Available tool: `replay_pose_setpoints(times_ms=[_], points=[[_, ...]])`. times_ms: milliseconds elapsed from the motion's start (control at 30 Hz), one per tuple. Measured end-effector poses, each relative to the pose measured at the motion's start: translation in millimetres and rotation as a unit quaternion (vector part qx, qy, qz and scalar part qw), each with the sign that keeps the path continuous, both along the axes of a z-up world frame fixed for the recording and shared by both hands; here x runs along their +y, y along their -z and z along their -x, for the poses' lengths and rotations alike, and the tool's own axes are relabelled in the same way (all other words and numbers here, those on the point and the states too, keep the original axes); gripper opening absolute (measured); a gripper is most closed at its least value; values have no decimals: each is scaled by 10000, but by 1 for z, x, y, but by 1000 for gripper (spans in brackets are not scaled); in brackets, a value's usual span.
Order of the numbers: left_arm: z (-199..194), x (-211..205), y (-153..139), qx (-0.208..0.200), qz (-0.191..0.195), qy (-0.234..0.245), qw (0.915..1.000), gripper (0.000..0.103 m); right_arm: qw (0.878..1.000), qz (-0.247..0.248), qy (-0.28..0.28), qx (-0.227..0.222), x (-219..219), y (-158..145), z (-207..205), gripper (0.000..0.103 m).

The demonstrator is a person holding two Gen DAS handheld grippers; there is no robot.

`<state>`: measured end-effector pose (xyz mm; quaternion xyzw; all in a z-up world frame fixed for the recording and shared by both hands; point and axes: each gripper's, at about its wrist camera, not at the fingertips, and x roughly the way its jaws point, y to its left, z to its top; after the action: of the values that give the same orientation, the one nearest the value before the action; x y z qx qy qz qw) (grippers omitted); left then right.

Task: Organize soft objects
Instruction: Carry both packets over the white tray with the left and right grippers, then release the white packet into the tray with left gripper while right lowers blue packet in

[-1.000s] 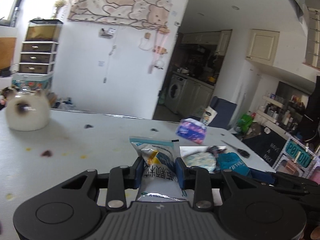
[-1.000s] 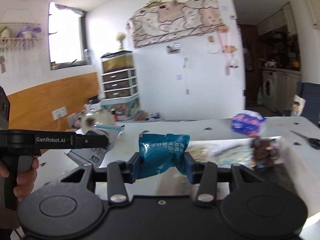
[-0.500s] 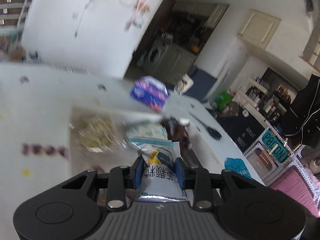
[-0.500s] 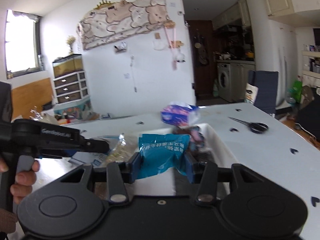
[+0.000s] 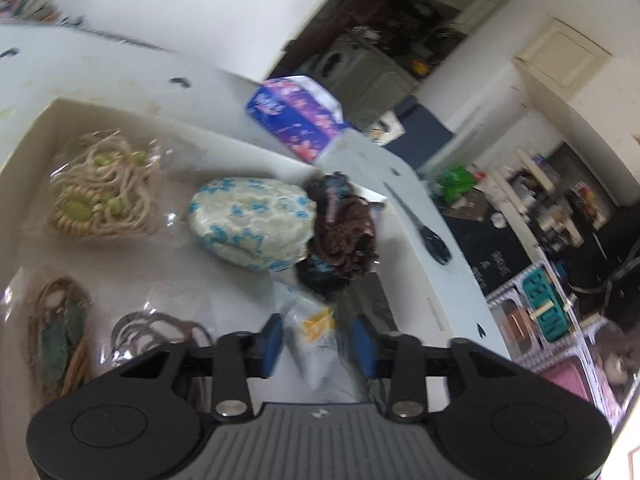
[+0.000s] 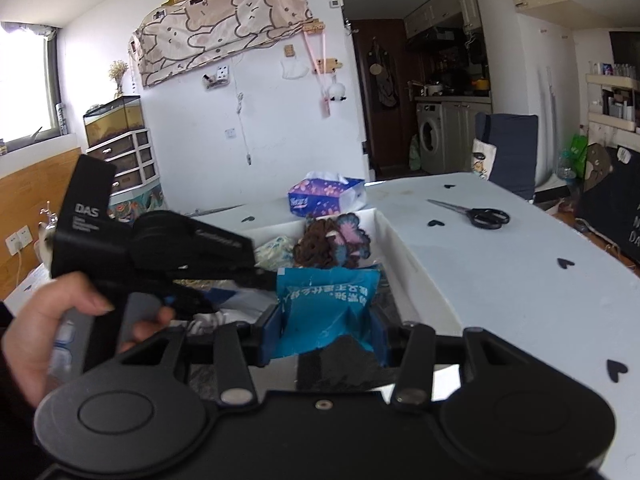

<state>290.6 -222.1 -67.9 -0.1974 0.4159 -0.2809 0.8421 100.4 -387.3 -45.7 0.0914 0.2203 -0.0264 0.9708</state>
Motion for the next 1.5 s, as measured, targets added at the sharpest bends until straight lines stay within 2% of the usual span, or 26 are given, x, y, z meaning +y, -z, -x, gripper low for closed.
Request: replay_pose_setpoints(times_ms=[33,100,333,433,467,633,667,700,733,867,900,1100,1200,1300,1500], points=[[2,1,-3,-102,-27,30,9999,65,10000,-37,-52,16,0,1,-1,47],[9,4,-11,-343,-131,98,9993,74,9997,-130,-183,64,2,2,-3,47],[35,14,-37,-1177,-850,446,9884,78,9962,-455,-615,425,21,12,-17,50],[42,21,-40,-1314,-1002,514,9849,79,9955,-373,-644,585,33,16,-23,63],[44,23,-41,-1332,-1027,534,9843,79,9955,-371,-607,621,35,17,-24,71],[47,32,-41,-1360,-1104,553,9830,80,9950,-511,-596,615,35,15,-21,70],[48,33,-42,-1356,-1093,541,9832,80,9954,-486,-575,591,34,14,-21,66],[48,35,-42,-1355,-1071,523,9836,80,9959,-452,-538,567,34,12,-20,54],[48,38,-43,-1355,-1049,498,9839,80,9965,-422,-498,526,32,10,-22,49],[50,49,-46,-1407,-1006,360,9843,80,9975,-397,-327,475,22,2,-41,15],[50,51,-46,-1409,-998,332,9844,80,9973,-423,-292,522,20,1,-50,11],[50,66,-49,-1391,-983,259,9850,80,9919,-730,-501,909,19,8,-101,7],[51,71,-47,-1390,-985,272,9850,80,9853,-786,-654,1369,24,21,-123,6],[53,72,-45,-1393,-1015,303,9846,80,9829,-814,-718,1485,28,27,-129,0],[59,72,-46,-1450,-1053,380,9831,80,9821,-895,-637,1533,21,22,-122,3]])
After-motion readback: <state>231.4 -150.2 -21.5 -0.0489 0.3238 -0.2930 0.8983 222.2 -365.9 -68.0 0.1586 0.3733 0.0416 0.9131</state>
